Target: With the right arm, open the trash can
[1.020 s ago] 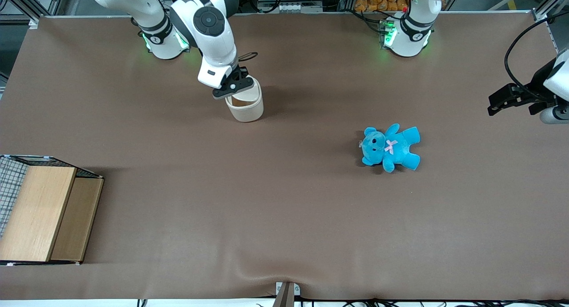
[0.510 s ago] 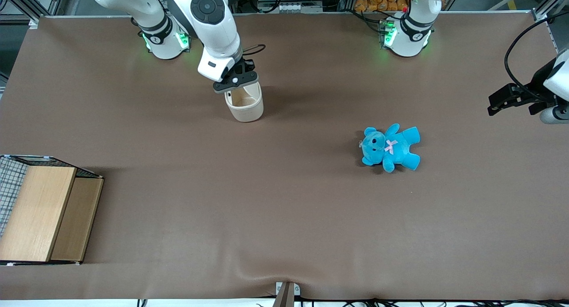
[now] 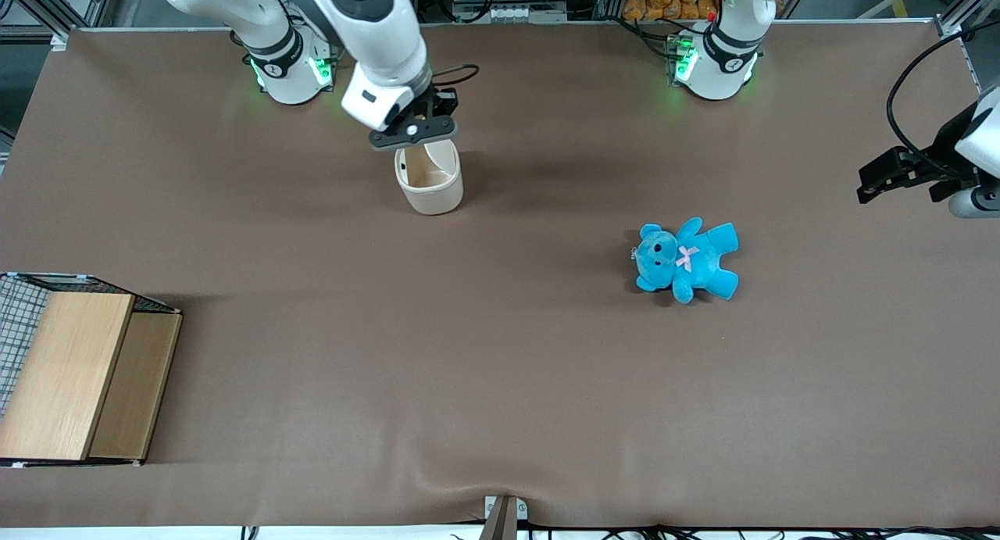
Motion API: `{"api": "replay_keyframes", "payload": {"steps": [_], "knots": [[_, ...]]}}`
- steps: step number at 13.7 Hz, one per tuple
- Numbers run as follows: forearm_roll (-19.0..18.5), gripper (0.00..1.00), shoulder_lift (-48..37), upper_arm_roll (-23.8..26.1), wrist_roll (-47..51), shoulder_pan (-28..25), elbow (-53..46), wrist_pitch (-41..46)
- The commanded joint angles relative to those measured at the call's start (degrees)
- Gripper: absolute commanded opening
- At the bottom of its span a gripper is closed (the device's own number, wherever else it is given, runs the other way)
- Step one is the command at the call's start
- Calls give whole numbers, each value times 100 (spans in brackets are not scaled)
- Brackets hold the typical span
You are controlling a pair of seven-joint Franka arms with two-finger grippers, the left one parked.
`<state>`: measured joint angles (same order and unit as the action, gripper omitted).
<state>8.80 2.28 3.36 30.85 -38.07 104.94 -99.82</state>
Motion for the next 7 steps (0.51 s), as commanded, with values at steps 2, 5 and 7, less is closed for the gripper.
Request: {"api": "replay_keyframes", "payload": {"steps": [2,5,7], "knots": [[113,100,194,25,-18,588,-675,506],[122,100,194,25,-18,1361,-1290,1138],[122,100,194,25,-18,1766,-1519,1420]]}}
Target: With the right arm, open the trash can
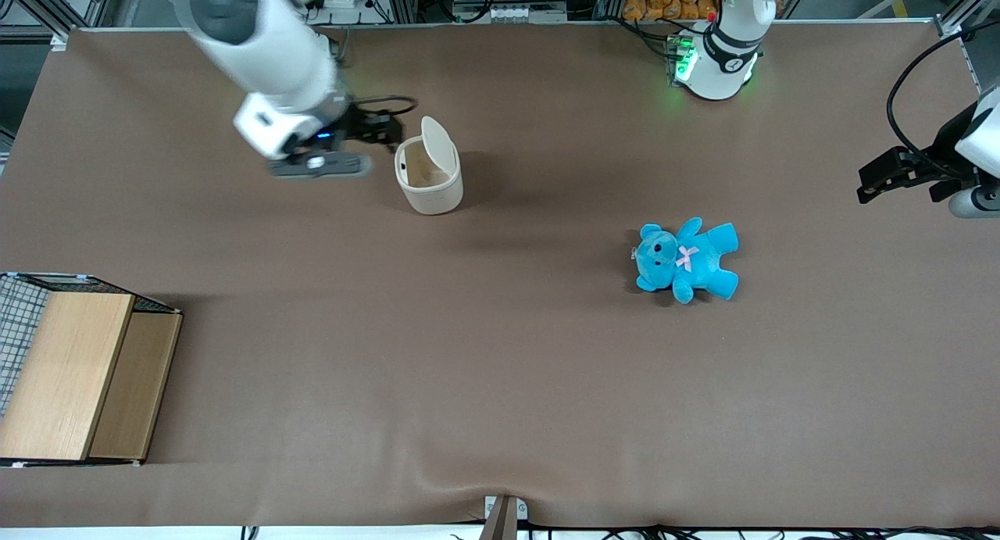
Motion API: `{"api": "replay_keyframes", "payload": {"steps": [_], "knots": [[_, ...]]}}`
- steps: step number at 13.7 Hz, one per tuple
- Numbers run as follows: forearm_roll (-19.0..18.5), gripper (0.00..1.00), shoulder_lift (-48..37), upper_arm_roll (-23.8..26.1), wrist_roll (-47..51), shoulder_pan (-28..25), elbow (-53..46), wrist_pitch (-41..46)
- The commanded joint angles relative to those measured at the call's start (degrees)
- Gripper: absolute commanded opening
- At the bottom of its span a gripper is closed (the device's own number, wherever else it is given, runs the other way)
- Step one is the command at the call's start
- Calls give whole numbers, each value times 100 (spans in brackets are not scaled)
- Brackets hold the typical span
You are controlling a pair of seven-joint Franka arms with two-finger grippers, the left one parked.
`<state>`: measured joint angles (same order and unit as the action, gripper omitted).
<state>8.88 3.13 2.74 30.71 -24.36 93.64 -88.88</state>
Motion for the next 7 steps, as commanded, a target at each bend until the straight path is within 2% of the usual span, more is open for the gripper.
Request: {"api": "replay_keyframes", "payload": {"steps": [1,7], "knots": [[105,100,109,77,-13,554,-390,379],[61,100,92,121,-662,1538,-592,757]]}}
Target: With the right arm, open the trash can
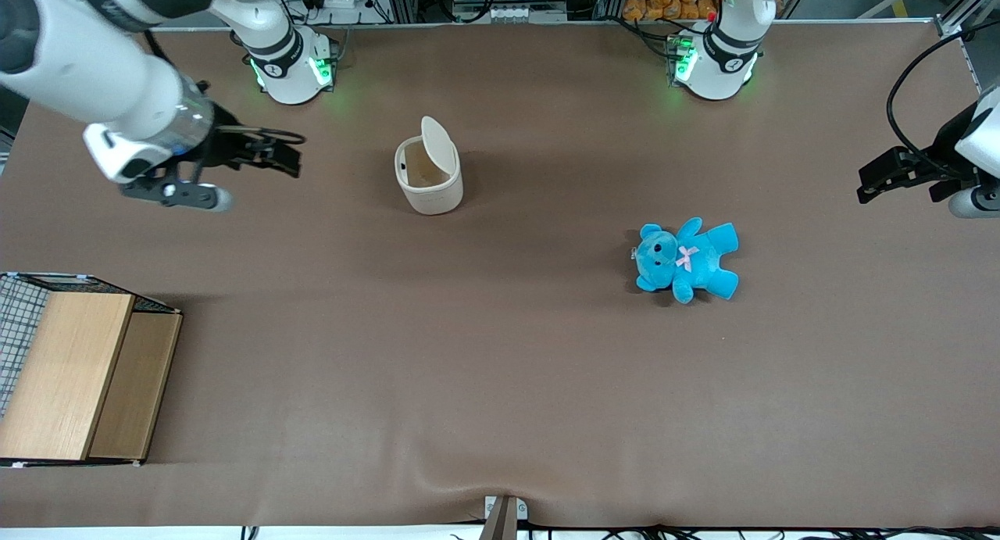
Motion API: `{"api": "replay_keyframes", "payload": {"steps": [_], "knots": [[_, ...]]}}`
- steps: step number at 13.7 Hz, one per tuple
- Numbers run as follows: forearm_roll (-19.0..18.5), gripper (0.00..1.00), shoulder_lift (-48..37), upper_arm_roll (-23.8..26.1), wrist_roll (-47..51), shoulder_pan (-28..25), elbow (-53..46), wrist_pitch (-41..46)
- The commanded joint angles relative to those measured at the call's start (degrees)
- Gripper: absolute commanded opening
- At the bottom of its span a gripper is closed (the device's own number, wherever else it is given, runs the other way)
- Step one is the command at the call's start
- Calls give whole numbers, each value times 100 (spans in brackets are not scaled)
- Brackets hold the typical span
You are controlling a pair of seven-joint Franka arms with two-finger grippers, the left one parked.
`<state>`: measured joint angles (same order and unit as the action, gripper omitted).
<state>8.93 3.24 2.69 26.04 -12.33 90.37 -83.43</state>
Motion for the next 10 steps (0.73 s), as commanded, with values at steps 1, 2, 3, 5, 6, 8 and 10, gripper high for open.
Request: {"api": "replay_keyframes", "payload": {"steps": [1,2,3,5,6,8,10], "knots": [[30,100,71,127,-362,450,-300,283],[-13,100,71,127,-572,573,-344,336],[-23,100,71,127,-696,704,-362,354],[-40,100,54,127,-828,898,-371,415],[-49,100,45,127,-968,1003,-388,433],[-75,100,10,144,-1206,1153,-406,442],[-84,100,-78,145,-1251,1180,-423,494]]}}
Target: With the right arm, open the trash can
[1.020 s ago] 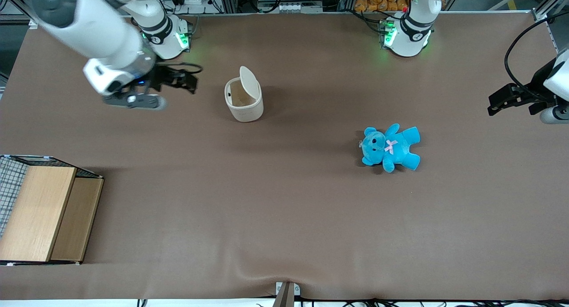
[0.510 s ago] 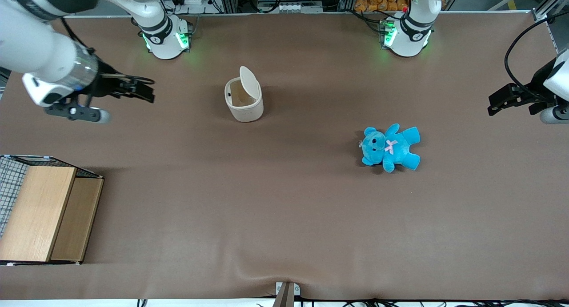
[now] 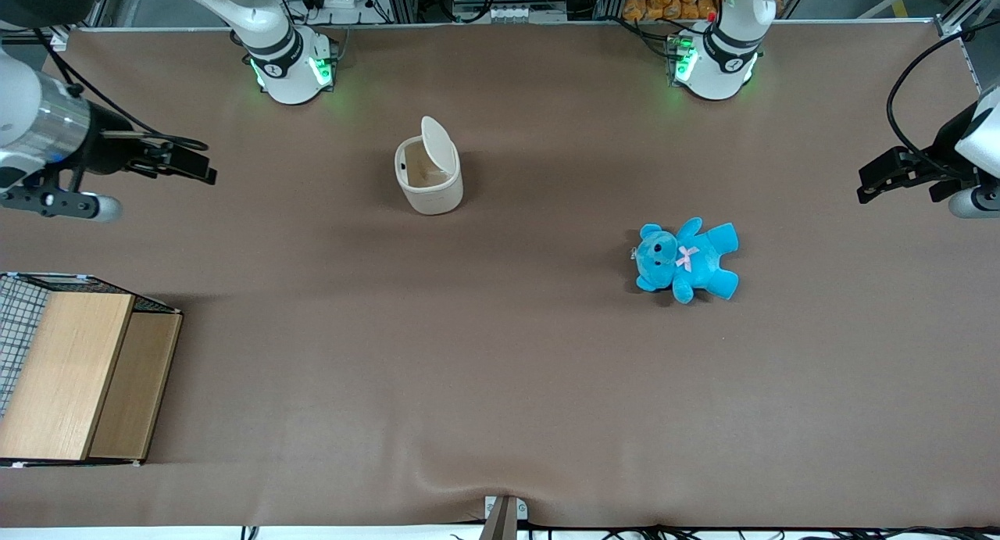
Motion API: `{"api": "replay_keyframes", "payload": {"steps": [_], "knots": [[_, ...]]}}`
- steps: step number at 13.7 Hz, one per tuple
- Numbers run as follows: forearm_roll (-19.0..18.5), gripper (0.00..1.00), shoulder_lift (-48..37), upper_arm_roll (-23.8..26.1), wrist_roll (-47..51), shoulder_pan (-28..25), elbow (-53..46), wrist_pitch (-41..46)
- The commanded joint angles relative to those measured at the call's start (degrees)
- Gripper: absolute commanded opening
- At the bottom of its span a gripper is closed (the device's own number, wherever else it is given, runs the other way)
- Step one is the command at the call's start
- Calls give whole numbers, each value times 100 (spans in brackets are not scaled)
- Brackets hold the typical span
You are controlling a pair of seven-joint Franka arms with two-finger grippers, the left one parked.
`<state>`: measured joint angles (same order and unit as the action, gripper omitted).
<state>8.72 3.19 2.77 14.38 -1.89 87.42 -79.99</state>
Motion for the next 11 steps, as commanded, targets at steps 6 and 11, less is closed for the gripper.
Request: {"api": "replay_keyframes", "payload": {"steps": [6,11], "knots": [[-590,100,-1011,154,-93,137,63,265],[-844,100,-803,75,-250,260,-84,-340]]}}
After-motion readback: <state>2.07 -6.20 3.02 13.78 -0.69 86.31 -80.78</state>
